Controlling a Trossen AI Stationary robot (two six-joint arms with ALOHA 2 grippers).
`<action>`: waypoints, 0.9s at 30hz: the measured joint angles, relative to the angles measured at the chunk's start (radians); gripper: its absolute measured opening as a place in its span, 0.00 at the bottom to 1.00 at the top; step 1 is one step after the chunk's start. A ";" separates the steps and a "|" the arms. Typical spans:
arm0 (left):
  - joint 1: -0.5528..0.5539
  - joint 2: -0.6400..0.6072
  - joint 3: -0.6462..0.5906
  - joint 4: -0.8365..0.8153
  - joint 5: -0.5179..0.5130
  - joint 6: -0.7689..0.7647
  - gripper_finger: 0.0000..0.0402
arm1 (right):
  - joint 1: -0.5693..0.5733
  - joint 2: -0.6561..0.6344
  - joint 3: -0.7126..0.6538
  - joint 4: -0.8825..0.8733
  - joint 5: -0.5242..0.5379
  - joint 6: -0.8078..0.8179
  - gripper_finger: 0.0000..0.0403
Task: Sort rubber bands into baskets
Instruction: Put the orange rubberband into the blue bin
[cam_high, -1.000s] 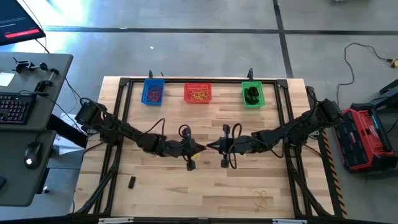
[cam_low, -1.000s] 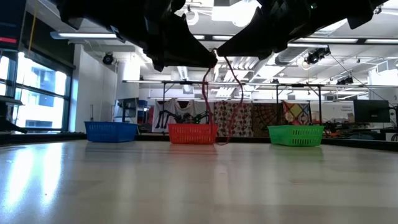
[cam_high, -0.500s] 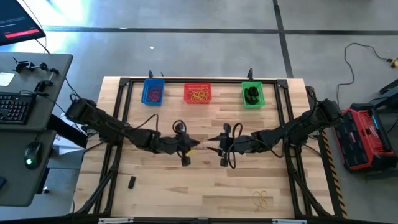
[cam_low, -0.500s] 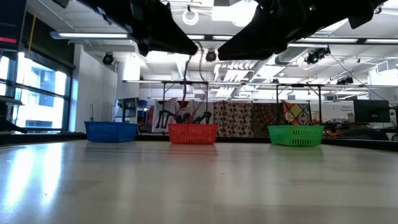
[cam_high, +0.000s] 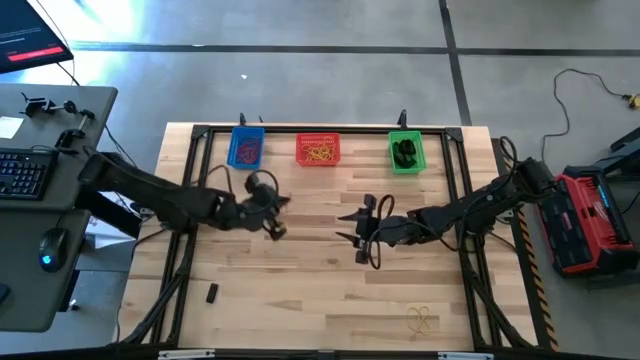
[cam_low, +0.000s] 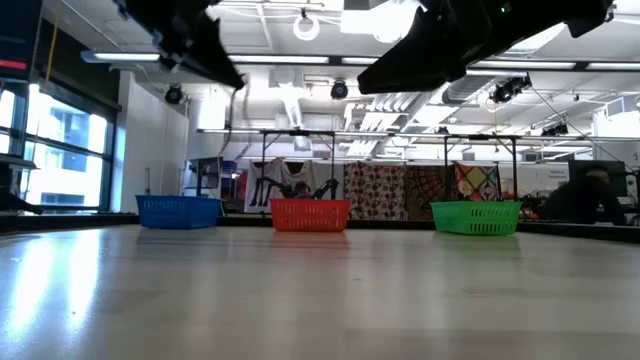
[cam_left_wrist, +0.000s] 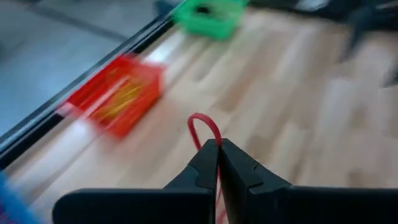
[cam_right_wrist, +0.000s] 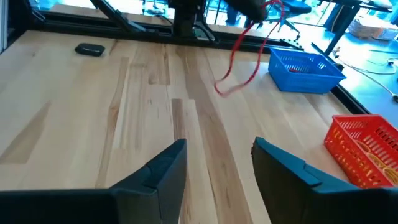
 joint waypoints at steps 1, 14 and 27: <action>0.013 -0.020 0.000 -0.056 -0.009 -0.032 0.00 | 0.000 0.000 0.000 -0.004 0.000 0.000 0.43; 0.317 -0.211 -0.001 -0.438 -0.033 -0.125 0.00 | -0.002 0.000 0.000 -0.029 0.001 0.003 0.43; 0.682 -0.261 -0.001 -0.406 0.154 0.105 0.00 | -0.002 0.000 0.000 -0.029 0.001 0.004 0.43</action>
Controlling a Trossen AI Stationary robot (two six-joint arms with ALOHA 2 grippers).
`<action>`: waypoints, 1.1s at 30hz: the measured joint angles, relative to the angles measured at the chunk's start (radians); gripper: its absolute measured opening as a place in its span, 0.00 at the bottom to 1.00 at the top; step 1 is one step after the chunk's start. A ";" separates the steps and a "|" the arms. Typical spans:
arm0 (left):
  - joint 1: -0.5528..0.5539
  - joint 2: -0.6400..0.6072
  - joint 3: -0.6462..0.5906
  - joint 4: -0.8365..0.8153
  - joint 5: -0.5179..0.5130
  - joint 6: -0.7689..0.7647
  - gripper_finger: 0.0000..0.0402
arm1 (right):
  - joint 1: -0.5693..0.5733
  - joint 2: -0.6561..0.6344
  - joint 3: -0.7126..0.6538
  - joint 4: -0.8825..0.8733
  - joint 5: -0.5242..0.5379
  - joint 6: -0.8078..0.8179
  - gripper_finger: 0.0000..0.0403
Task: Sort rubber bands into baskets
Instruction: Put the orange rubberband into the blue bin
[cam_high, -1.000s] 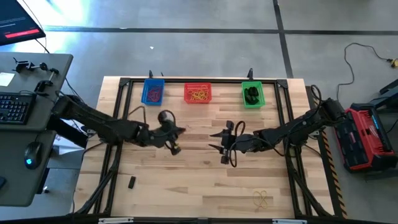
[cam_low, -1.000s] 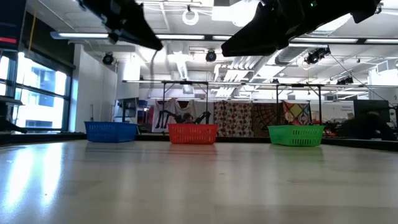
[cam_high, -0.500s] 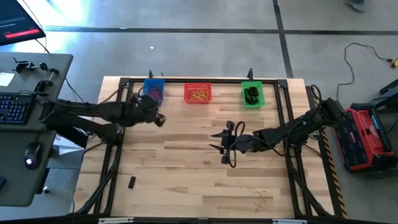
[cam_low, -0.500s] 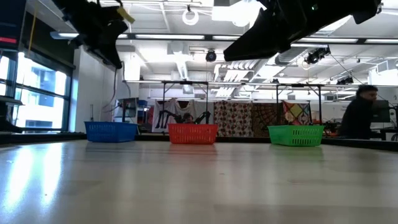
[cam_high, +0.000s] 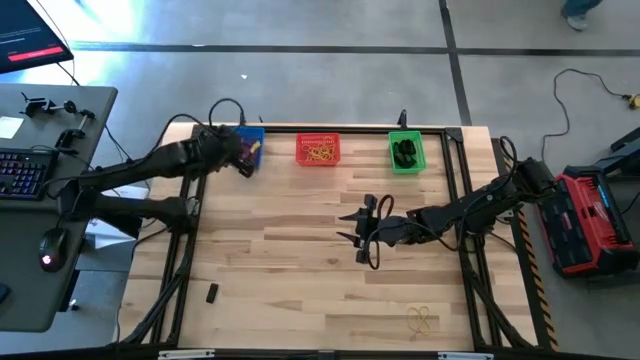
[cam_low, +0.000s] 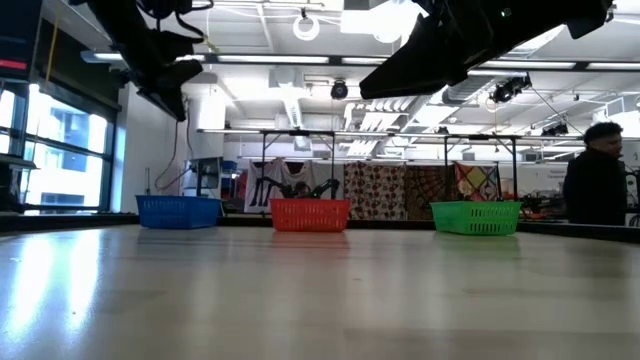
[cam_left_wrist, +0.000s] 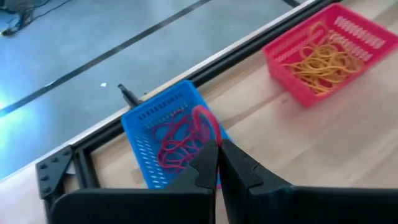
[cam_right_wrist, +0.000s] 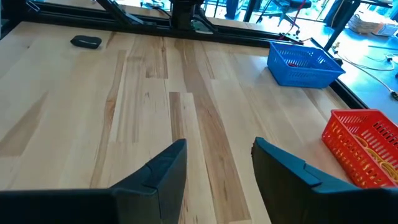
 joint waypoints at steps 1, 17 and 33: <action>0.022 0.000 0.000 0.003 0.009 0.015 0.00 | 0.000 0.000 0.000 0.000 0.000 0.000 0.43; 0.309 0.012 -0.073 0.039 0.205 0.126 0.00 | 0.000 0.000 0.000 0.001 -0.001 0.000 0.43; 0.404 0.164 -0.039 0.257 0.306 0.229 0.00 | 0.000 0.000 0.000 0.000 -0.001 0.000 0.42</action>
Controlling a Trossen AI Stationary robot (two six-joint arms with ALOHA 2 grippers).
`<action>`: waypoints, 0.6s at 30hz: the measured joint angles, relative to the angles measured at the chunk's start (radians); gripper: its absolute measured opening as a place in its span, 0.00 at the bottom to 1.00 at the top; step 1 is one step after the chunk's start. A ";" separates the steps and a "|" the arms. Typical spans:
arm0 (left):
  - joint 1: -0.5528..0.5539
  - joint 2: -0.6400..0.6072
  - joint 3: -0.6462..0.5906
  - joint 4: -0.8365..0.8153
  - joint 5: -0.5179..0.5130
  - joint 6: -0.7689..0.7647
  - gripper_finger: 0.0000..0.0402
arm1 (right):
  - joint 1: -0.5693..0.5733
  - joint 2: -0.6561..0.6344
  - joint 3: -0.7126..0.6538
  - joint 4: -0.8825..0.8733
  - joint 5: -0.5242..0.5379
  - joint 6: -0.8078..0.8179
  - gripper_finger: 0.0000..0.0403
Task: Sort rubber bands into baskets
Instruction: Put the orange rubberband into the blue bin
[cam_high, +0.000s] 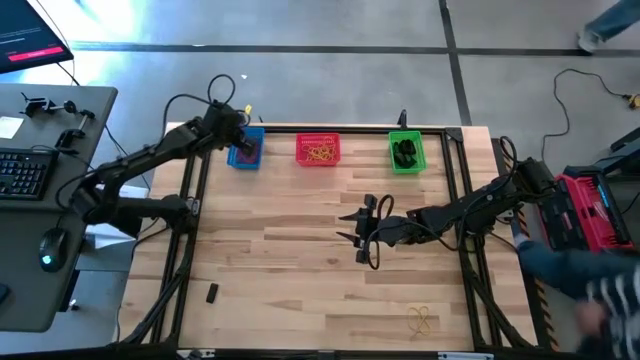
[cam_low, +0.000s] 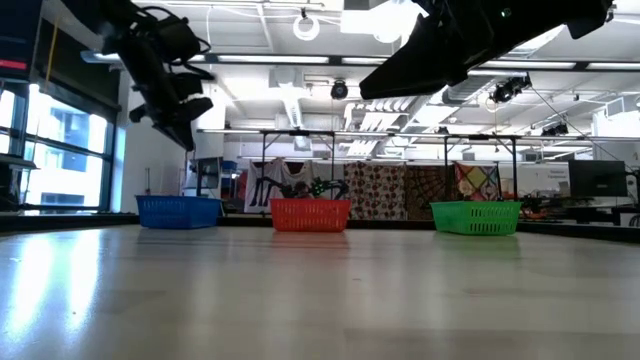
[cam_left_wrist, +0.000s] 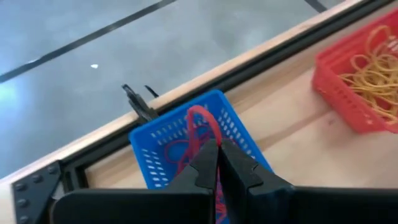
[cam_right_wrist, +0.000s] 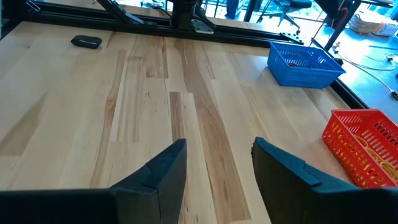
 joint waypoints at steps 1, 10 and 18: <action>0.000 0.005 0.000 0.004 -0.015 0.001 0.00 | 0.000 0.000 0.000 0.000 0.000 0.000 0.43; 0.029 0.056 -0.015 0.006 -0.013 0.005 0.00 | 0.000 0.000 0.000 -0.004 -0.006 0.000 0.42; 0.032 0.155 -0.028 0.011 0.033 0.017 0.00 | 0.000 0.000 0.000 -0.004 -0.007 0.000 0.42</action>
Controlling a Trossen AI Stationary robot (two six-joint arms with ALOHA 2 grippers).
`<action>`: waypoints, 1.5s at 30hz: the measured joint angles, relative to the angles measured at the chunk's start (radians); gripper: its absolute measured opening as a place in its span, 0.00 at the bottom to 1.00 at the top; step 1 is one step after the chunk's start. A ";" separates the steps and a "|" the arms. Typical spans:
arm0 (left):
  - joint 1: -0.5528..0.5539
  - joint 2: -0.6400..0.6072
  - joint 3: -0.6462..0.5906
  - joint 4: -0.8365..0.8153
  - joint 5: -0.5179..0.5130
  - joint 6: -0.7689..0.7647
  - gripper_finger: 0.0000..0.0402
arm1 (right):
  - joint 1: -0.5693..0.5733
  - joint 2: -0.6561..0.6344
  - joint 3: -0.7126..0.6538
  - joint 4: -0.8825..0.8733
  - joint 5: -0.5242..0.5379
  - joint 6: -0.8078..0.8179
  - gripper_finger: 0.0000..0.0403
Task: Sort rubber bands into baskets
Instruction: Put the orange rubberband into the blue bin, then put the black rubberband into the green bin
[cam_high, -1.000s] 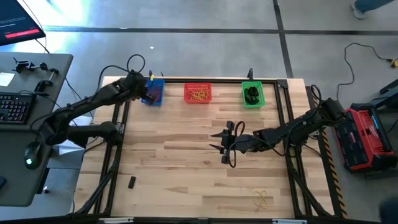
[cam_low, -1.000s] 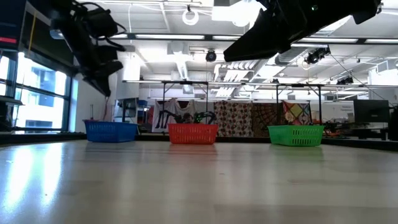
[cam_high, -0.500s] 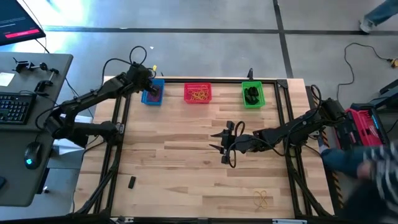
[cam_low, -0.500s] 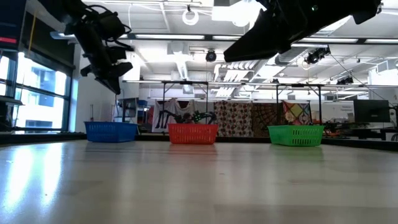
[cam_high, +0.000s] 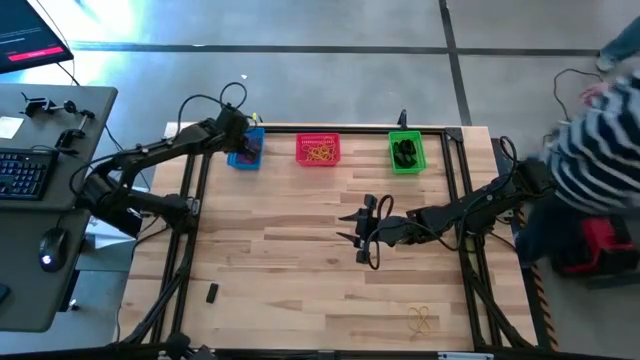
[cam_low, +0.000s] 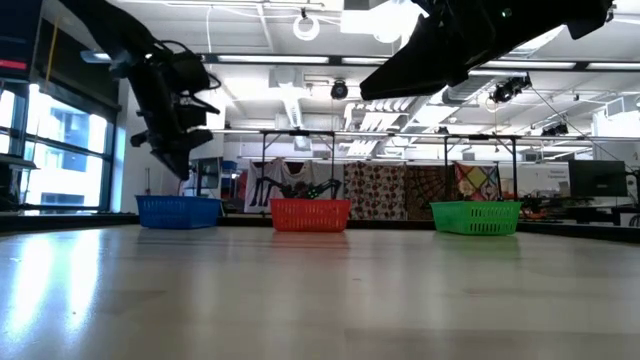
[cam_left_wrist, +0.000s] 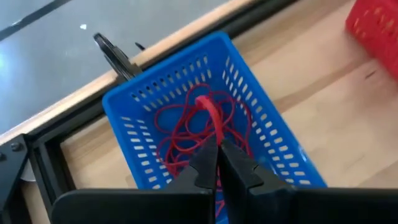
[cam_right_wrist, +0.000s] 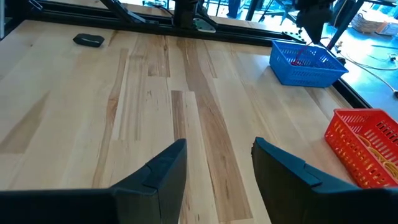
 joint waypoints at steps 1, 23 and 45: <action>0.000 0.010 0.000 -0.002 0.000 0.002 0.00 | 0.000 0.000 0.000 0.000 -0.002 0.000 0.42; -0.177 -0.129 0.000 -0.089 -0.025 0.133 0.35 | 0.000 0.000 0.000 -0.006 -0.004 0.004 0.42; -1.254 -0.176 0.000 -0.434 0.054 -0.454 0.33 | 0.000 0.000 0.000 -0.023 -0.014 0.025 0.42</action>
